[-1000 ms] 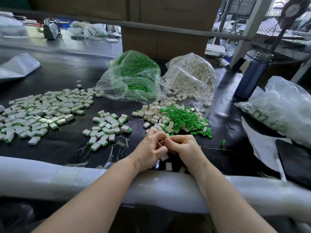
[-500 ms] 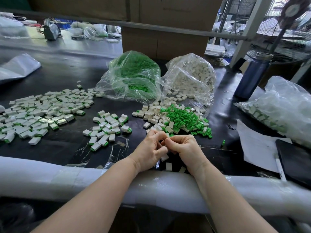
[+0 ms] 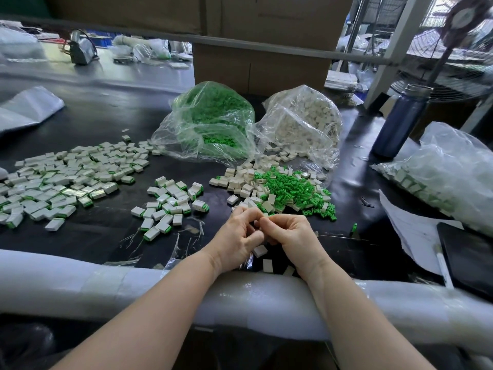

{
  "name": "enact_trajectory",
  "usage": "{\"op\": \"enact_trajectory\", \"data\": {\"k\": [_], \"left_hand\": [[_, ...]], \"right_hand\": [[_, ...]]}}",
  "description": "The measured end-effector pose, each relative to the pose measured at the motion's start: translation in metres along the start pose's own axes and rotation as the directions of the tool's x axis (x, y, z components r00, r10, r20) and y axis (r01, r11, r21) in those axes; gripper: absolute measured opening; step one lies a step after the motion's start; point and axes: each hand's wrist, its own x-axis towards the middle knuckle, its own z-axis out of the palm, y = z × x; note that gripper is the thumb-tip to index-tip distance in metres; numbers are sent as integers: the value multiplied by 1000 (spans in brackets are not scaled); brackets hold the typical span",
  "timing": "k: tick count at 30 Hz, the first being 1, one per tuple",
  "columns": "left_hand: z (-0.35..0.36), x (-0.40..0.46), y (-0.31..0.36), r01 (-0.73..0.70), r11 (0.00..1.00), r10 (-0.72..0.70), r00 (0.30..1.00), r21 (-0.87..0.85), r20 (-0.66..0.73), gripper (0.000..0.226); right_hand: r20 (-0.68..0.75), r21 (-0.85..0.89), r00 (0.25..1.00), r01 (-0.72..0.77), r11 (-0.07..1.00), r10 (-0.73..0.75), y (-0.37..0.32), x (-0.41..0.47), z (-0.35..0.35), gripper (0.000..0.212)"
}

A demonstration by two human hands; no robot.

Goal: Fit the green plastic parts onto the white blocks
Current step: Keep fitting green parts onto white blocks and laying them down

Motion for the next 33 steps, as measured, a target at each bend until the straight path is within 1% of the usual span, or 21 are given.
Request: {"op": "enact_trajectory", "data": {"k": [2,4,8,9,13,18,22,25,29,33], "left_hand": [[-1,0,0,13,999,-15,999,-46,-32,14],[-1,0,-1,28,998,-32,997,-62,-72,11],[-1,1,-5,46,999,-48,990,-19,-129,10],[-1,1,-5,52,998,-56,989,-33,-136,9],[-3,1,-5,73,980,-100,985,-185,-142,9],[-3,1,-7,92,966,-132,979,-241,-158,19],[-4,0,-5,92,963,-131,981,-253,-142,18],[-4,0,-4,92,962,-129,983,-258,-129,17],[-3,0,-4,80,969,-124,976,-235,-178,13],[-3,0,-4,67,975,-114,968,-209,-221,18]], "right_hand": [[-11,2,1000,12,1000,-12,-1,-1,1,26],[-55,-33,998,14,999,-16,-2,0,1,26],[-115,-61,993,-7,998,0,0,2,-1,10],[-114,-62,994,-10,998,3,0,1,-1,10],[-110,-70,994,-11,997,3,-1,1,-2,13],[-85,-169,995,35,985,-50,-1,0,-1,15],[-102,-180,992,57,982,-76,0,1,-2,19],[-113,-236,989,67,969,-96,2,1,-2,22],[-131,-369,982,76,926,-133,6,4,-1,21],[-125,-403,982,81,912,-143,8,4,0,19]]}}
